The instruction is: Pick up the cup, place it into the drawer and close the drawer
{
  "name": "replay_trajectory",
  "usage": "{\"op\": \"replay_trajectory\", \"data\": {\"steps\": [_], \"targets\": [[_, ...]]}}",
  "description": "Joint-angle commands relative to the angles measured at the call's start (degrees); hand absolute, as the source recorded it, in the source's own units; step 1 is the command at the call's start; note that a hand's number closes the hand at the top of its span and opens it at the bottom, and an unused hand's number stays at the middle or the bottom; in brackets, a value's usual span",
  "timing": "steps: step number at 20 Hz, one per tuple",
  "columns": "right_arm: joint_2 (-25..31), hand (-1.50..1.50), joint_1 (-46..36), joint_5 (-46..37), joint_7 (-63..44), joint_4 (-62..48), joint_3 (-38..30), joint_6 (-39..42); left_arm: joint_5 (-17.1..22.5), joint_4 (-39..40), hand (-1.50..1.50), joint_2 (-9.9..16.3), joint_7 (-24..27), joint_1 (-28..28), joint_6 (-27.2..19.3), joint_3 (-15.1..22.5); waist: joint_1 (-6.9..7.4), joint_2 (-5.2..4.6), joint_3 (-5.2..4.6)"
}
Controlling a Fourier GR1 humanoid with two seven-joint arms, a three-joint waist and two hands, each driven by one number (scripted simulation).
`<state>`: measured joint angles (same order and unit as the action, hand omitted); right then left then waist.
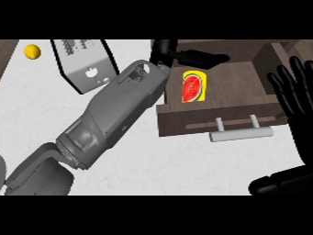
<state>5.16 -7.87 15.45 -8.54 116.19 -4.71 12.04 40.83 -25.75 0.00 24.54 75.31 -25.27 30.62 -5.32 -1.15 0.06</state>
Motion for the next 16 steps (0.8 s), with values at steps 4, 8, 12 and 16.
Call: {"op": "replay_trajectory", "data": {"steps": [4,8,12,16], "targets": [[3.3,-1.5,-1.6,5.1,-2.1,-1.0,-3.8,2.2,3.2,-2.3,-1.5,0.0,1.9,1.0,4.9,-5.1,4.23,0.91,-0.05],[5.4,1.5,1.9,4.7,-1.3,1.1,-4.2,5.1,3.8,-6.6,-1.5,3.1,-0.7,-1.7,3.8,-7.5,5.11,1.27,-0.06],[9.2,1.5,3.8,-1.9,-1.6,6.1,-1.2,8.3,4.3,-13.0,-1.5,6.4,1.0,-8.6,3.5,-8.1,6.34,1.81,-0.12],[10.4,1.5,5.7,-4.9,-0.5,4.3,-0.8,10.3,4.5,-21.3,-1.5,12.0,-2.6,-15.9,2.7,-8.5,6.99,1.84,-0.1]]}}
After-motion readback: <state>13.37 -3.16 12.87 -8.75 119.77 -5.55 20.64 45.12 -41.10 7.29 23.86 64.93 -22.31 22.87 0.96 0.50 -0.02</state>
